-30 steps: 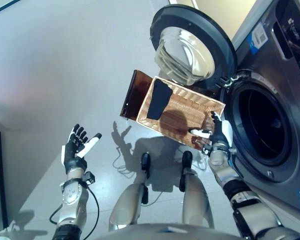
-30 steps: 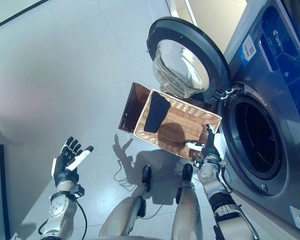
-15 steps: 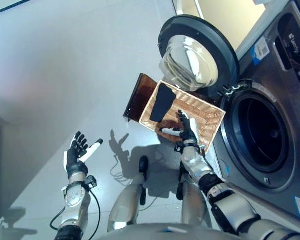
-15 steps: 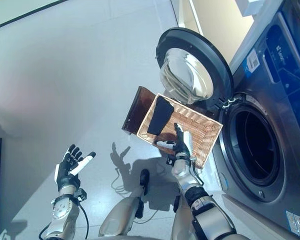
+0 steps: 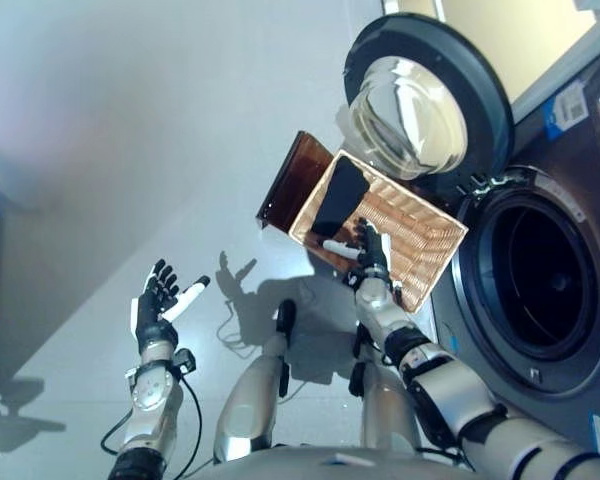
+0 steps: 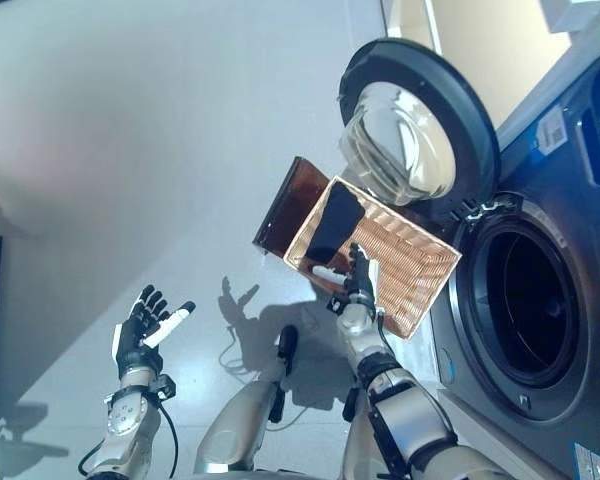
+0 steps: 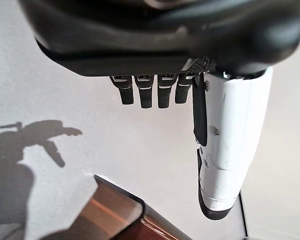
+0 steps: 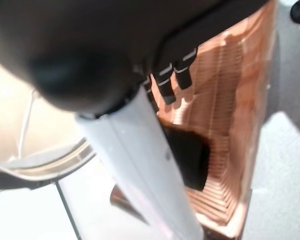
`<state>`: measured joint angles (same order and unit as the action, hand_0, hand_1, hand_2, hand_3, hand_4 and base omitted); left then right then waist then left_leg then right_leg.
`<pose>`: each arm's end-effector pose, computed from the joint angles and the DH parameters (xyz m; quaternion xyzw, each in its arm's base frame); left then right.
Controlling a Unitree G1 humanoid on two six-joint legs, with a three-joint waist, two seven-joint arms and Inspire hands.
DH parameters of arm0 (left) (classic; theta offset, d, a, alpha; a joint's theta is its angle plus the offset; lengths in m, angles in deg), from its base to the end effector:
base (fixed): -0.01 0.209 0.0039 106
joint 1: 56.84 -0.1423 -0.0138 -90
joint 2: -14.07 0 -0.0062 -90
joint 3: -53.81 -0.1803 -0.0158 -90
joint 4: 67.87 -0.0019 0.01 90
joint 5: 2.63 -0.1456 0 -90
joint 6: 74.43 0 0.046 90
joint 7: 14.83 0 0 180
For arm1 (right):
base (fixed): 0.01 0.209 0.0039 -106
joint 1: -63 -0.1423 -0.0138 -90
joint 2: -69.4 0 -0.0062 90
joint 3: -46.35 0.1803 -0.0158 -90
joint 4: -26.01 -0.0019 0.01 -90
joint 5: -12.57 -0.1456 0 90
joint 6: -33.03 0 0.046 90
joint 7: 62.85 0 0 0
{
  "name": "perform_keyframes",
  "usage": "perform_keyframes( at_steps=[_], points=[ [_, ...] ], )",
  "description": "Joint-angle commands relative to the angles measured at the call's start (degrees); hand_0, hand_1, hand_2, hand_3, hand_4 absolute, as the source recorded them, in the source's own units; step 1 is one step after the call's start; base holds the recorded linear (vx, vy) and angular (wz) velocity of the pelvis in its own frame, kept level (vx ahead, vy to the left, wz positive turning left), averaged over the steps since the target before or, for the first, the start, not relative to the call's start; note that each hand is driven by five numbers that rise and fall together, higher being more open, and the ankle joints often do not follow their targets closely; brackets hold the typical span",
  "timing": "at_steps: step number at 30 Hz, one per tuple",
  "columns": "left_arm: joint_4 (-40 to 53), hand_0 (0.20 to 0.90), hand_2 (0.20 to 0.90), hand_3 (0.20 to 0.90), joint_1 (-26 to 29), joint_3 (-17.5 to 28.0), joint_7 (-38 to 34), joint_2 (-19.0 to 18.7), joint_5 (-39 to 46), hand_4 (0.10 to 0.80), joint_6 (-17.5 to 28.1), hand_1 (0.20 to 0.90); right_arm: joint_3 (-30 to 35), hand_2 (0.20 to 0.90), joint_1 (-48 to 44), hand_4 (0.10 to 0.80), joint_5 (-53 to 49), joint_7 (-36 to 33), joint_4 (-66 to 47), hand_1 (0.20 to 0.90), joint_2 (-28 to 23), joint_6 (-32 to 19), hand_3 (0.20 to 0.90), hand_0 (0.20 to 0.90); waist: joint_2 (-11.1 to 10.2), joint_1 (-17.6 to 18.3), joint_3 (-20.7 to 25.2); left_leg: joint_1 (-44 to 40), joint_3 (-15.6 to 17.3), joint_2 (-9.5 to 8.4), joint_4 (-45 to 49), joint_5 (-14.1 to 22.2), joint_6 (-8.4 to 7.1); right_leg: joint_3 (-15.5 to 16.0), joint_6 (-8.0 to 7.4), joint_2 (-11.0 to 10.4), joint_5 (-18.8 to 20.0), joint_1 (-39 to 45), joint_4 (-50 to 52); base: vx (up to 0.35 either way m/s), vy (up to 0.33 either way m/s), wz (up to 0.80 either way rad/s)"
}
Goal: Pick up the clothes and place them into the washing machine
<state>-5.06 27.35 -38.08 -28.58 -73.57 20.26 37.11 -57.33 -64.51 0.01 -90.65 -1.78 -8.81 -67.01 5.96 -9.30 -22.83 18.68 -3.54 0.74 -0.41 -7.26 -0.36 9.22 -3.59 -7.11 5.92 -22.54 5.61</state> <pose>0.1612 0.2153 -0.0338 -0.0480 0.0971 0.2060 0.9725 0.2992 -0.1146 0.0139 -0.0786 0.1307 -0.1343 0.9791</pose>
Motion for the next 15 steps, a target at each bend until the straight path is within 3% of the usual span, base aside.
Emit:
perform_keyframes(
  at_steps=[1, 15],
  points=[
    [7.22, 0.900, 0.900, 0.900, -1.23, 0.36, -0.97, -6.81, -0.21, 0.800, 3.48, 0.900, 2.02, 0.900, -4.07, 0.800, -1.84, -2.74, -0.81, 0.900, 2.65, -4.15, 0.900, 0.900, -0.24, -2.43, 1.16, 5.90, 1.01, -3.78, 6.01, 4.03, -0.62, 0.40, -2.73, -3.53, -0.15, 0.10, -0.82, -0.037, 0.030, 0.11],
    [9.13, 0.900, 0.900, 0.900, -1.94, 0.05, -2.01, -8.56, -0.54, 0.800, 3.64, 0.900, 6.70, 0.900, -7.65, 0.800, -4.06, -7.26, -0.68, 0.900, 2.48, -5.28, 0.900, 0.900, -0.02, -4.00, -0.50, 8.98, 0.09, -4.51, 6.63, 3.45, -0.46, 2.12, -2.99, -4.32, 0.30, -1.35, -0.90, -0.018, 0.016, 0.10]
  ],
)
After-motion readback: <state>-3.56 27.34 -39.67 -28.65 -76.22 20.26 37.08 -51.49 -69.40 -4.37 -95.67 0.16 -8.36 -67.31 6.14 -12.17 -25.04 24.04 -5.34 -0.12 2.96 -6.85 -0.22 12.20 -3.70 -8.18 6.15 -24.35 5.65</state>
